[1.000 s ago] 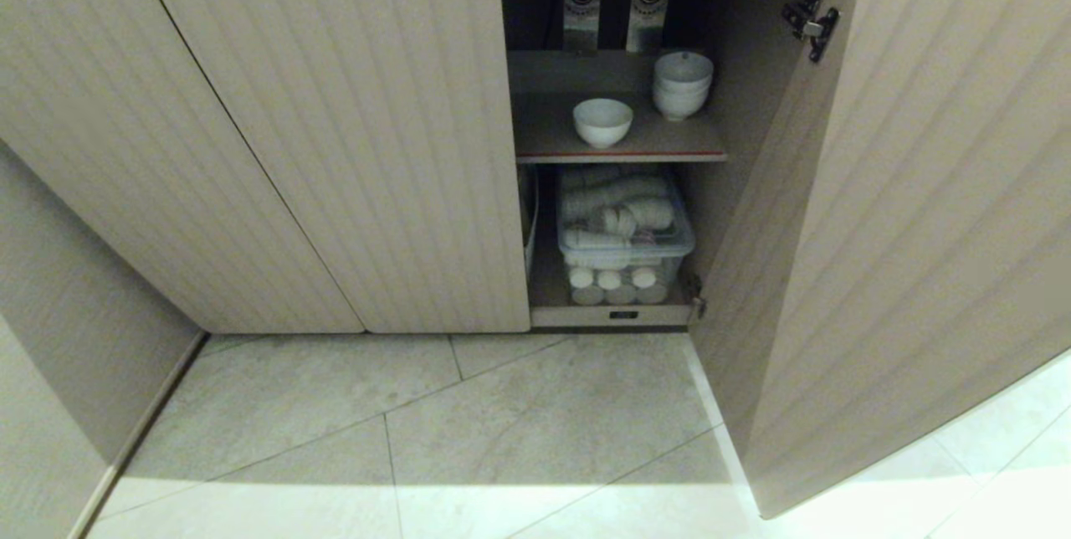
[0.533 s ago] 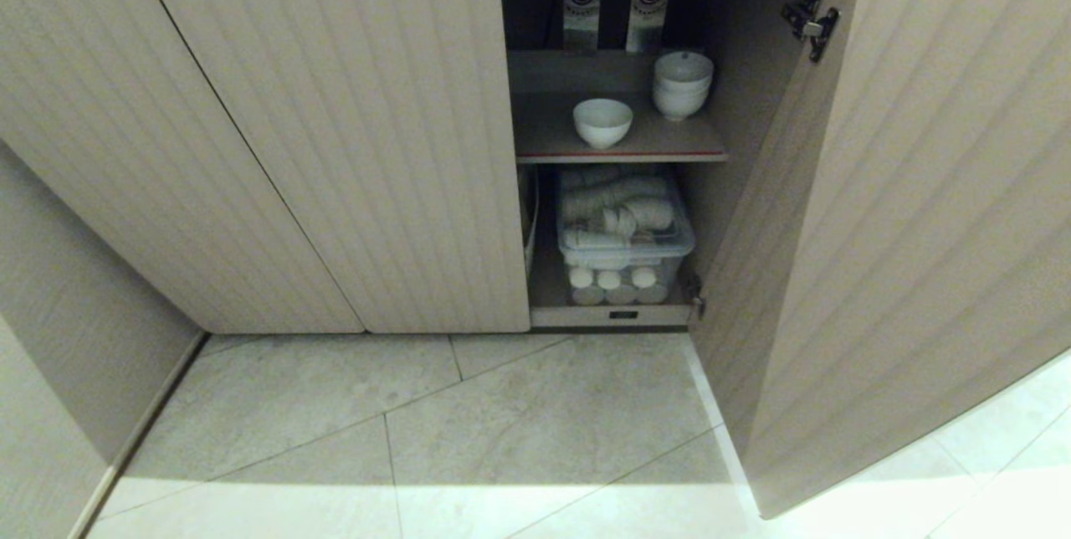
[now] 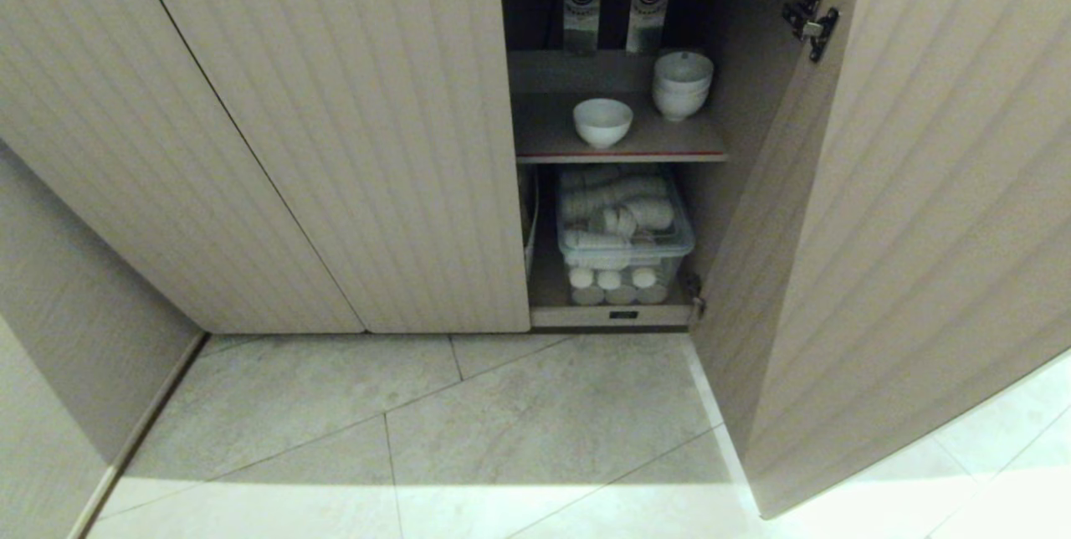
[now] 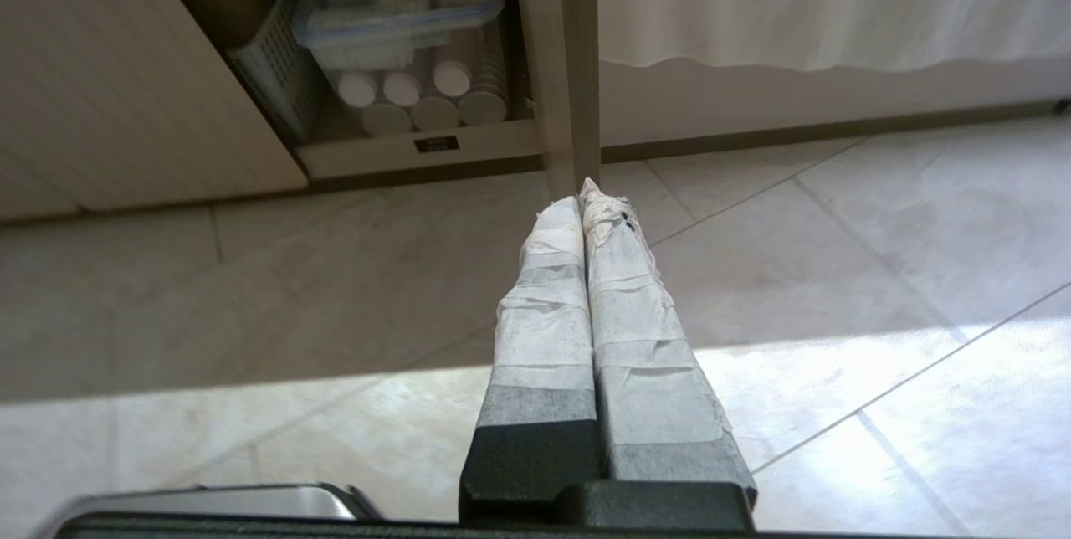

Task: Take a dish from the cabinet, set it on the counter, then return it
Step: Take the bowl from the cabinet

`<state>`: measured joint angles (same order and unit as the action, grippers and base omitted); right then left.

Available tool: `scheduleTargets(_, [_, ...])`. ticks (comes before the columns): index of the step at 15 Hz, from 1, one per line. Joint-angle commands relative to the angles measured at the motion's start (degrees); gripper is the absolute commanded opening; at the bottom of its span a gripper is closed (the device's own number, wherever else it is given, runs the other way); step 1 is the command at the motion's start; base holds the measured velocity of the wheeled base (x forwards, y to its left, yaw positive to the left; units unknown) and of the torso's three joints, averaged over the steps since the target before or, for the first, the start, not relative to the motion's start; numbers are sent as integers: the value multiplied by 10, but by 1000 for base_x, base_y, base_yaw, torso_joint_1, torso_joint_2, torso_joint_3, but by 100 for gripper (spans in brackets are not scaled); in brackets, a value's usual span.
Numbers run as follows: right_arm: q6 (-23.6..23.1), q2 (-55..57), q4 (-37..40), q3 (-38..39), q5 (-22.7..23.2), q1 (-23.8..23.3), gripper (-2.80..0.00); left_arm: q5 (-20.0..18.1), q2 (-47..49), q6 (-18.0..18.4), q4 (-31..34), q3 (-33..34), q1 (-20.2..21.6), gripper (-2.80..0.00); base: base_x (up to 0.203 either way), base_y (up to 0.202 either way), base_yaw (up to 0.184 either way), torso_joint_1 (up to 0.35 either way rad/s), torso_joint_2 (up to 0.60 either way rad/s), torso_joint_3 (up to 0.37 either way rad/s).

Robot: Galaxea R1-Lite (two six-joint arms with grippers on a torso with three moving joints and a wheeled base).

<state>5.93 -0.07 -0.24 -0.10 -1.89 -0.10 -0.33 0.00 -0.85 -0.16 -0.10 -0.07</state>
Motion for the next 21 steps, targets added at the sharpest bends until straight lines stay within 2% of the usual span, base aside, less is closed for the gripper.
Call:
scheduleTargets(1, [-28, 1, 1, 0, 5, 0, -280, 0, 0, 0, 0, 0, 1, -280, 0, 0, 0, 0, 0, 0])
scheduleTargets(2, [-39, 1, 2, 0, 12, 0, -280, 0, 0, 0, 0, 0, 0, -280, 0, 0, 0, 0, 0, 0])
scheduleTargets(4, [-27, 1, 2, 0, 12, 0, -280, 0, 0, 0, 0, 0, 0, -280, 0, 0, 0, 0, 0, 0])
scheduleTargets(13, [-24, 1, 1, 0, 13, 0, -280, 0, 0, -3, 0, 0, 0, -280, 2, 5, 6, 2, 1, 1])
scheduleTargets(21, [-25, 1, 1, 0, 13, 0, -280, 0, 0, -3, 0, 0, 1, -280, 0, 184, -3, 3, 2, 1])
